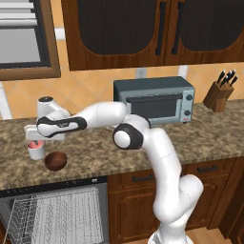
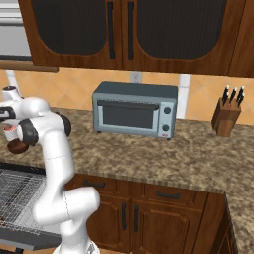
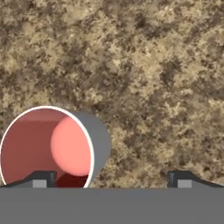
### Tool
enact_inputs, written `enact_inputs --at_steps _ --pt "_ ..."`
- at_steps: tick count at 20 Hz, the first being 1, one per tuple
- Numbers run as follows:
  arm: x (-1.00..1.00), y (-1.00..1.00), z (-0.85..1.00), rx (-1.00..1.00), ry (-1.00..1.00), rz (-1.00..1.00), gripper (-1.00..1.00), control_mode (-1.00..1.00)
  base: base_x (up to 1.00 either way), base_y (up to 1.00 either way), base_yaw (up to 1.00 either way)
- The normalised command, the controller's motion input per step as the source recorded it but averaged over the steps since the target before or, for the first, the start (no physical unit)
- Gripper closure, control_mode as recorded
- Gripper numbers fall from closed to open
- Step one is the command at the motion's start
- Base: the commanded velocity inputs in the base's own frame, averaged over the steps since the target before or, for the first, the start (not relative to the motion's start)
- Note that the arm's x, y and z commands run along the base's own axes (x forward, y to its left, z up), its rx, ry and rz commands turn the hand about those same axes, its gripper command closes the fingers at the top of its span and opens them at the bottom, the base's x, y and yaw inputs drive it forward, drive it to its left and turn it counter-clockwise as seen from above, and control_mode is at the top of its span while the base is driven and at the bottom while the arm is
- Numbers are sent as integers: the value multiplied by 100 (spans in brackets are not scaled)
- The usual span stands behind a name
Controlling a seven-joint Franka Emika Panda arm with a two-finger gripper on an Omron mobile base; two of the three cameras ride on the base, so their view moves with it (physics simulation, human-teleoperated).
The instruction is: Pick up the cup and bowl from the counter, place them in the dishwasher, and close the dishwasher door.
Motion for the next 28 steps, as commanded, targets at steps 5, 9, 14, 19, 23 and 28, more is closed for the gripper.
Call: enact_inputs --at_steps 5,9,14,19,23,28 --pt "39 14 -1 0 0 0 -100 -100 0 0 0" --pt "43 46 -4 0 0 0 -100 -100 0 0 0" --pt "24 7 0 0 0 0 -100 -100 0 0 0" --pt "-67 -4 -5 0 7 3 -100 -100 0 0 0" --pt "-37 -34 -53 0 27 11 -100 -100 0 0 0" --pt "-5 -56 -41 0 11 12 -100 -100 0 0 0"
